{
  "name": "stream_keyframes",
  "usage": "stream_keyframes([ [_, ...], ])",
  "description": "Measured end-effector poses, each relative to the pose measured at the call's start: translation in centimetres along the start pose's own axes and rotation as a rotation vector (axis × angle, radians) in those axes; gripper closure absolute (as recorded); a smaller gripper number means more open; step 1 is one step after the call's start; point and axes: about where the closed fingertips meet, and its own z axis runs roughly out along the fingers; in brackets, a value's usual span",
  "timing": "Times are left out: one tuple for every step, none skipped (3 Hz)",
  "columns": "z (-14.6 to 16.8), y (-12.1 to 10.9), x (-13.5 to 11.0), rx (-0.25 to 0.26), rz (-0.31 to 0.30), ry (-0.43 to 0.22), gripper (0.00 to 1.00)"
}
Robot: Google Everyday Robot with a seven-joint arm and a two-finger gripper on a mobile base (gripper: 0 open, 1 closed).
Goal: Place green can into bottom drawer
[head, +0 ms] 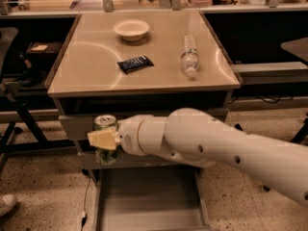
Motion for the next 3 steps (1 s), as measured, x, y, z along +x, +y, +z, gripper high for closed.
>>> stream_keyframes([
  [2.1, -1.7, 5.3, 0.004, 0.081, -0.048, 1.00],
  [4.4, -3.4, 10.3, -0.018, 0.169, -0.066, 1.00],
  [4.3, -3.4, 10.2, -0.017, 0.167, -0.066, 1.00],
])
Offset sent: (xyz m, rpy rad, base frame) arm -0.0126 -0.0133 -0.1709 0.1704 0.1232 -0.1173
